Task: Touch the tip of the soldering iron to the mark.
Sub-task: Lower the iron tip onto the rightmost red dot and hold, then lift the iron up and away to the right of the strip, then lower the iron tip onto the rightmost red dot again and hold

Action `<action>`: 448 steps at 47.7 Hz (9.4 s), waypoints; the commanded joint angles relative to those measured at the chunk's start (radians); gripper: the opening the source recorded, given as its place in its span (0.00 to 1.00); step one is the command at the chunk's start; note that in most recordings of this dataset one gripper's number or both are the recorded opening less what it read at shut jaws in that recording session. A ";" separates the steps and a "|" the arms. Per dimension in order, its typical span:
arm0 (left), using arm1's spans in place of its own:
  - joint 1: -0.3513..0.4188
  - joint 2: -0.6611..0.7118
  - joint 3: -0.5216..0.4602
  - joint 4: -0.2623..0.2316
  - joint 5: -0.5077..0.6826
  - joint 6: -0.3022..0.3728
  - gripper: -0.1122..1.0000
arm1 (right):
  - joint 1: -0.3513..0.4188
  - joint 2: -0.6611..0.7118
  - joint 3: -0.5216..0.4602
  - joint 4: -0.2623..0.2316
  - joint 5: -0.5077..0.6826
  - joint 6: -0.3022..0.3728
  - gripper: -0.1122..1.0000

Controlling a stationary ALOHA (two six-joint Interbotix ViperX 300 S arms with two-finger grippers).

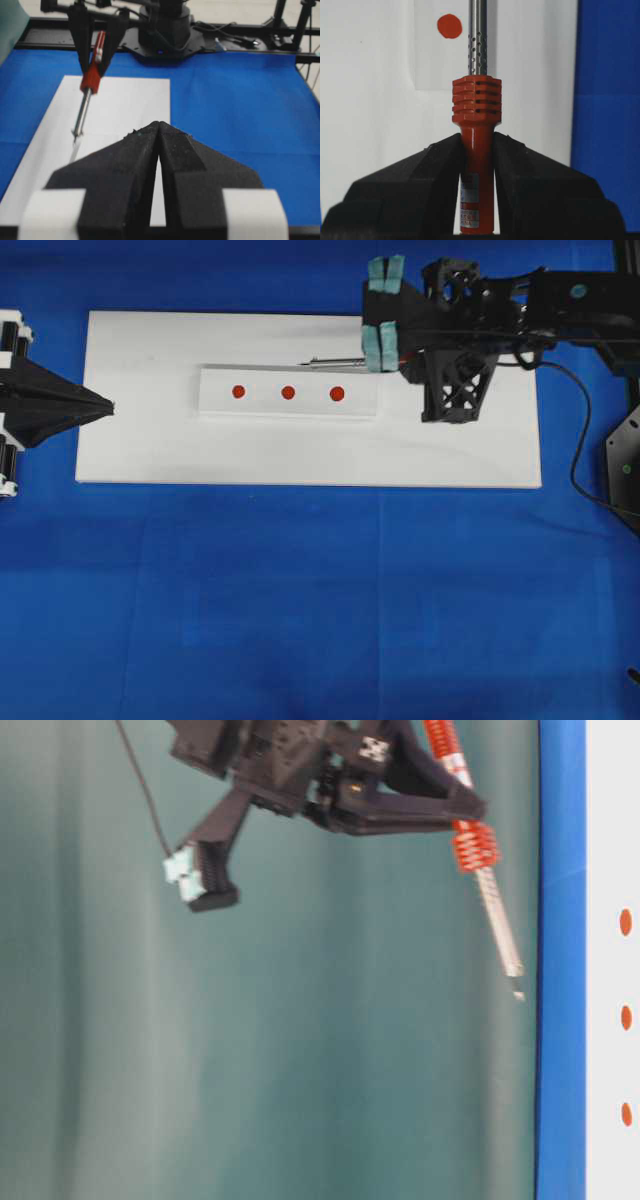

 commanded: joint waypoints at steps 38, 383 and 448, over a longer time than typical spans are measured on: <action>0.002 0.008 -0.009 0.000 -0.011 0.000 0.10 | 0.017 0.140 0.009 0.015 -0.135 0.002 0.16; 0.003 0.008 -0.009 0.000 -0.021 0.000 0.10 | 0.034 0.026 0.146 -0.089 -0.023 0.147 0.16; 0.003 0.008 -0.009 0.000 -0.023 0.000 0.10 | 0.034 0.026 0.144 -0.089 -0.023 0.149 0.16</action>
